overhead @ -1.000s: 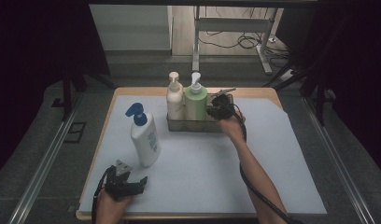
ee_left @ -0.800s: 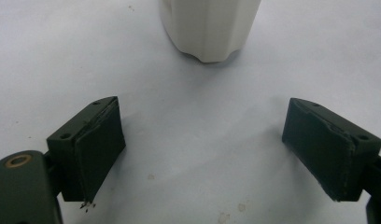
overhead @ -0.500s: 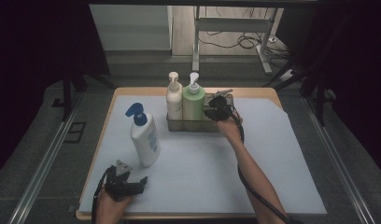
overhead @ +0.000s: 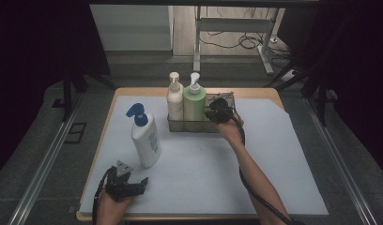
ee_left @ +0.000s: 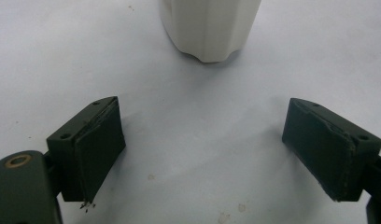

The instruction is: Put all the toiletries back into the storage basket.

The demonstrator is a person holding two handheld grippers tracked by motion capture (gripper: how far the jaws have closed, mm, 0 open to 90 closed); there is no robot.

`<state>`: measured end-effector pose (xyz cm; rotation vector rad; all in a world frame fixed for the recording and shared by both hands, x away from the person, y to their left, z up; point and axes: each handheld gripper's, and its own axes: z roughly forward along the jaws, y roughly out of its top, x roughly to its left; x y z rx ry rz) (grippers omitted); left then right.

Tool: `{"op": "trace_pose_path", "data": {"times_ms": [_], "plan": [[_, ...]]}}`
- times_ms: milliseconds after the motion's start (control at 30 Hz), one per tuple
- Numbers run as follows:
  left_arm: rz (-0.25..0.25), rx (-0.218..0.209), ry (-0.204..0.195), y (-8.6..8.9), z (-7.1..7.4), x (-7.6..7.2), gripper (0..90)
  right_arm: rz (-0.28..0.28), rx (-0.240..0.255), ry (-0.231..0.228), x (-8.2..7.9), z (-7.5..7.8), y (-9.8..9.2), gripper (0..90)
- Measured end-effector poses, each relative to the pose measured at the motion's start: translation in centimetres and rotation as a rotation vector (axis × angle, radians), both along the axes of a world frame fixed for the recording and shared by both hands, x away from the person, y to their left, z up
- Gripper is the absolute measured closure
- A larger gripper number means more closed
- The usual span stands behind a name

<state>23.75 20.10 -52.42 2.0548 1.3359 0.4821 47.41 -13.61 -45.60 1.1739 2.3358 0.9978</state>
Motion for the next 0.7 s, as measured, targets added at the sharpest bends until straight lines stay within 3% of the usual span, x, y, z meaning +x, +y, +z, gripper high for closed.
{"op": "trace_pose_path", "data": {"times_ms": [67, 233, 433, 700], "plan": [[-0.001, 0.000, 0.000, 0.0, 0.0, 0.0, 12.2, 0.005, -0.007, 0.002, 0.0, 0.1, 0.0, 88.7], [0.000, -0.001, -0.001, 0.0, 0.0, 0.0, 12.2, 0.003, -0.011, 0.007, 0.0, 0.2, -0.4, 76.8], [-0.001, 0.000, -0.001, 0.0, 0.0, 0.0, 12.2, -0.002, -0.039, -0.028, -0.6, 0.8, -0.6, 63.0], [-0.001, 0.001, -0.002, 0.0, 0.0, 0.0, 12.2, 0.016, -0.017, -0.042, -1.6, 1.7, -1.3, 43.5]]}}
